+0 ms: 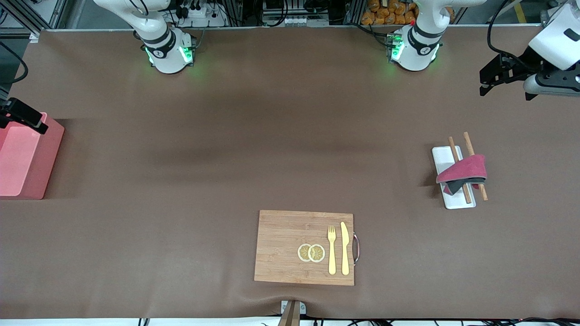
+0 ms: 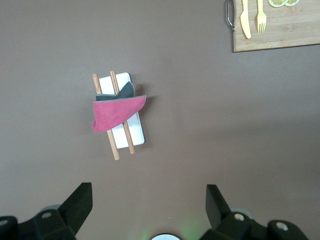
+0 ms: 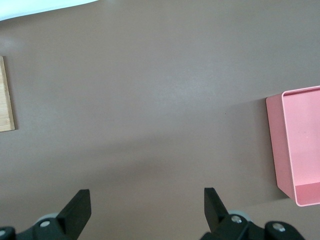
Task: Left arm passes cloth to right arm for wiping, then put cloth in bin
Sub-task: 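Move the left gripper down to the pink cloth on the white tray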
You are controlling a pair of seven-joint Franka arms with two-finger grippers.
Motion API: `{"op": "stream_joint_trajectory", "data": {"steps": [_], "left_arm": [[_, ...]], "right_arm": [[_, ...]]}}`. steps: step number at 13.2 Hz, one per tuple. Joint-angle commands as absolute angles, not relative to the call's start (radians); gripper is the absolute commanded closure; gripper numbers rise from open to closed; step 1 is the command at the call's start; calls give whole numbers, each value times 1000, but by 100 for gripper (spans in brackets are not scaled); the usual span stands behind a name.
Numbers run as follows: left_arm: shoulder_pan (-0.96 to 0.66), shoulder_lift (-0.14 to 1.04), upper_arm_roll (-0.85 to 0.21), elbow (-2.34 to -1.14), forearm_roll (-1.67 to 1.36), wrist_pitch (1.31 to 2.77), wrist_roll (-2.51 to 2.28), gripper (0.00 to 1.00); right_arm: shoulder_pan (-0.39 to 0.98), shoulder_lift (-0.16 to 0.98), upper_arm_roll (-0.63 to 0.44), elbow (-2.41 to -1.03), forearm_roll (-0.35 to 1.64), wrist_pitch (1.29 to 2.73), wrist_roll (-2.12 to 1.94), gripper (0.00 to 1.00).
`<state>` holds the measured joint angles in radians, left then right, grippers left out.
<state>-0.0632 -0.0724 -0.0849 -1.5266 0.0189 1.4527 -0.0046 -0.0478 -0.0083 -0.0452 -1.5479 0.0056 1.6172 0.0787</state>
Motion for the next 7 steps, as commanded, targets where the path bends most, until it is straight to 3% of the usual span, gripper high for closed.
{"op": "stream_joint_trajectory", "data": {"steps": [1, 5, 7], "left_arm": [[-58, -75, -87, -1509, 41, 1433, 12, 0], [-60, -51, -89, -1479, 66, 1431, 2, 0], [-52, -20, -86, -1482, 89, 1364, -11, 0]], "right_arm": [[-35, -21, -52, -1546, -8, 1605, 75, 0], [-38, -25, -54, -1549, -8, 1600, 77, 0], [-35, -25, -54, -1551, -8, 1597, 83, 0]]}}
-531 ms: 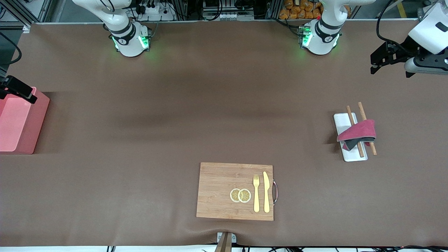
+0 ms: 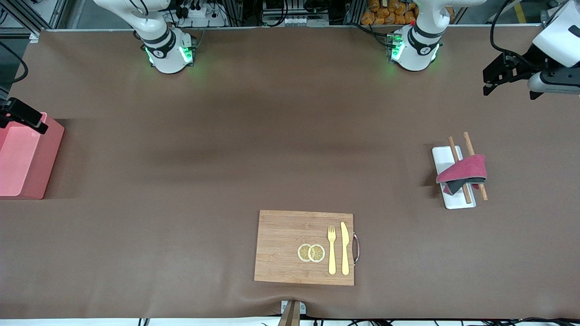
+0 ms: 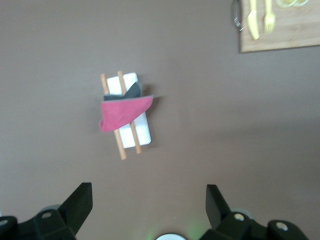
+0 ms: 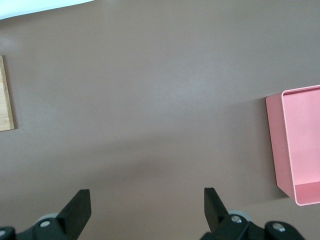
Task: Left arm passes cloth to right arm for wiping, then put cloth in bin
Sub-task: 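Move the left gripper down to the pink cloth on the white tray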
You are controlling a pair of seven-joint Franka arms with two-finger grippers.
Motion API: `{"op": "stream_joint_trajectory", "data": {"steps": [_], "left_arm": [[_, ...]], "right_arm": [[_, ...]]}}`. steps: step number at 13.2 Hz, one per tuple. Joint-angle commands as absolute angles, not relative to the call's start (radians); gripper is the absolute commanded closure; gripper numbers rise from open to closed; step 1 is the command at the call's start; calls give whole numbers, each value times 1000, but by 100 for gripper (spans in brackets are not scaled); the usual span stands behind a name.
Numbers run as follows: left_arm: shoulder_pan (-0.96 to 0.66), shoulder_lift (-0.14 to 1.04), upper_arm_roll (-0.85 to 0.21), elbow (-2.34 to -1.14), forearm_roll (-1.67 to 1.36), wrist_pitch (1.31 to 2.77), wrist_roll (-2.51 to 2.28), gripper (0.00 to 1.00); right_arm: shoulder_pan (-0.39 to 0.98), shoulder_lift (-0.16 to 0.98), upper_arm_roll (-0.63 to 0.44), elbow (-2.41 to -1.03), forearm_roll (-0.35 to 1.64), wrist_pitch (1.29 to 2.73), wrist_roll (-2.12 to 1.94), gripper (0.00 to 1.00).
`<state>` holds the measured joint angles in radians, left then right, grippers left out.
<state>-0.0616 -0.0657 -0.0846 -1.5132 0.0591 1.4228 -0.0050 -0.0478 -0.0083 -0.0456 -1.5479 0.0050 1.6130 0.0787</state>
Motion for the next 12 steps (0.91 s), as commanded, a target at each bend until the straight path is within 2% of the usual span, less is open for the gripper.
{"op": "stream_joint_trajectory", "data": {"steps": [1, 3, 5, 12], "left_arm": [[-22, 9, -87, -1486, 87, 1353, -38, 0], [-3, 101, -86, -1486, 92, 1359, -80, 0], [-3, 172, -87, -1483, 176, 1441, -48, 0], [52, 365, -89, -1489, 132, 1630, 345, 0]], "right_arm": [[-35, -23, -54, -1549, -8, 1597, 83, 0], [-35, -23, -52, -1551, -8, 1597, 83, 0], [-35, -20, -52, -1551, -6, 1597, 83, 0], [-34, -18, -52, -1555, -6, 1598, 81, 0]]}}
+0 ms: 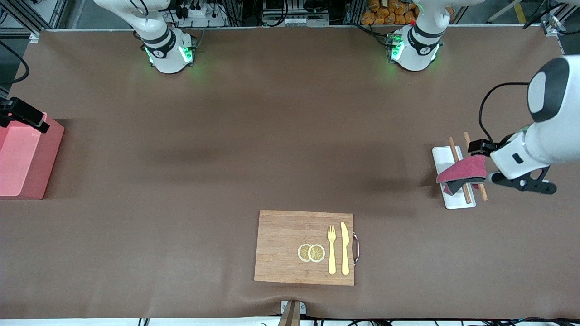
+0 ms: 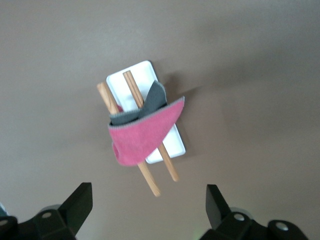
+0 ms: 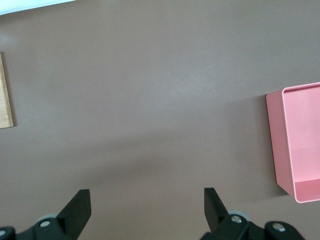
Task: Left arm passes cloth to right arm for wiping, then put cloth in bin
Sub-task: 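Move the left gripper down to the pink cloth on the white tray, then close the left gripper on the pink cloth and lift it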
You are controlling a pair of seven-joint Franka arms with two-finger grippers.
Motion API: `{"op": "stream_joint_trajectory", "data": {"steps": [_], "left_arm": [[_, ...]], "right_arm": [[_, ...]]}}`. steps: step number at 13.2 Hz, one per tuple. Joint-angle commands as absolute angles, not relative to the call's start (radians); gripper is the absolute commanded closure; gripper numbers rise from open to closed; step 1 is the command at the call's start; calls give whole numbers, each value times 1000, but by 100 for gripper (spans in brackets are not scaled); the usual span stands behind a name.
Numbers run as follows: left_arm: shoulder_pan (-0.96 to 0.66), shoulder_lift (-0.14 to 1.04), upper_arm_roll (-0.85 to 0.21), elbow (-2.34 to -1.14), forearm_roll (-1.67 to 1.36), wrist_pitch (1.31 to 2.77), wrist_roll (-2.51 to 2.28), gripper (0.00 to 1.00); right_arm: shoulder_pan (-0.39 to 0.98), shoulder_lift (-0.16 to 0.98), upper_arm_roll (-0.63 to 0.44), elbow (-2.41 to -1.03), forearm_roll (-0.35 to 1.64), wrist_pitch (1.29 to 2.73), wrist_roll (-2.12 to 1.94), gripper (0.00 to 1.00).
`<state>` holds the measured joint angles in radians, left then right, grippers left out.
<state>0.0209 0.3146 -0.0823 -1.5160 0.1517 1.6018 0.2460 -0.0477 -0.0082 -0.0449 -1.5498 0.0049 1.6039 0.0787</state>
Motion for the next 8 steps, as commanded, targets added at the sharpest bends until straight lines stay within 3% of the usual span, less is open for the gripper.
{"op": "stream_joint_trajectory", "data": {"steps": [1, 8], "left_arm": [[57, 405, -89, -1489, 130, 1661, 407, 0], [60, 557, -89, -1496, 121, 1723, 649, 0]], "right_arm": [[-32, -18, -52, -1555, -6, 1598, 83, 0], [-32, -17, -51, -1565, -5, 1597, 77, 0]]}}
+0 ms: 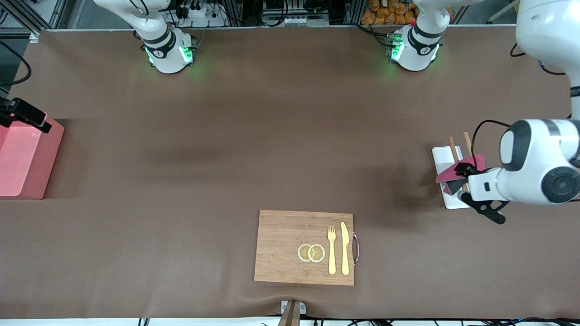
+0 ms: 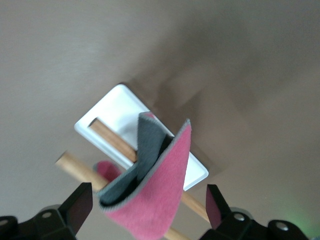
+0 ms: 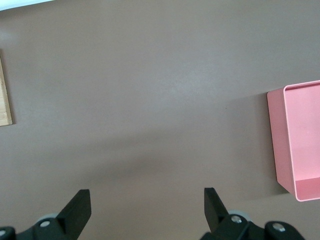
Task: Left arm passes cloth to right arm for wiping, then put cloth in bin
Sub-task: 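Close the left gripper on the pink cloth and lift it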
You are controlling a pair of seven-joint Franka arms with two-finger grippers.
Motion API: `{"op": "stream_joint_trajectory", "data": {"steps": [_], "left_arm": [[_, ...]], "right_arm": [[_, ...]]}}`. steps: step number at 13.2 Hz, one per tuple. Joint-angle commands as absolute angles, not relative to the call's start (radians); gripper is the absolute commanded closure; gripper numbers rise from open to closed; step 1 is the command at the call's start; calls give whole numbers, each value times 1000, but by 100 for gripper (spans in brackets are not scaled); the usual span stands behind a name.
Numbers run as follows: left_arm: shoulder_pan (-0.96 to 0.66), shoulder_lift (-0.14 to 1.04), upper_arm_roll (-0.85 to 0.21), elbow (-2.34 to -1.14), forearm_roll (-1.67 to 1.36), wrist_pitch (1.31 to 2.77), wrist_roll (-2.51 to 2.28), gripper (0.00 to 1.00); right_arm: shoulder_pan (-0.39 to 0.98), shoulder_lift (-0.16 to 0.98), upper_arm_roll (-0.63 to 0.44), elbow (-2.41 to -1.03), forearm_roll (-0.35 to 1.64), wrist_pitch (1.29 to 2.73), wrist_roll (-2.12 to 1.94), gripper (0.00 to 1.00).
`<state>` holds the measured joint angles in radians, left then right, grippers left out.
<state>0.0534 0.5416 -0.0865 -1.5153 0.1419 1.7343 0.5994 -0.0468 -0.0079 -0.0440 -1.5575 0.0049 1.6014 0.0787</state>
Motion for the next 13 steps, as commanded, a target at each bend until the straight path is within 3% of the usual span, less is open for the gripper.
{"op": "stream_joint_trajectory", "data": {"steps": [1, 8, 13], "left_arm": [[69, 558, -89, -1514, 123, 1721, 649, 0], [94, 561, -89, -1577, 123, 1720, 658, 0], [100, 552, -89, -1606, 121, 1710, 652, 17]], "right_arm": [[-32, -17, -51, -1565, -5, 1598, 77, 0], [-31, -15, -51, -1566, -3, 1597, 77, 0], [-34, -15, -51, -1565, -3, 1598, 75, 0]]}}
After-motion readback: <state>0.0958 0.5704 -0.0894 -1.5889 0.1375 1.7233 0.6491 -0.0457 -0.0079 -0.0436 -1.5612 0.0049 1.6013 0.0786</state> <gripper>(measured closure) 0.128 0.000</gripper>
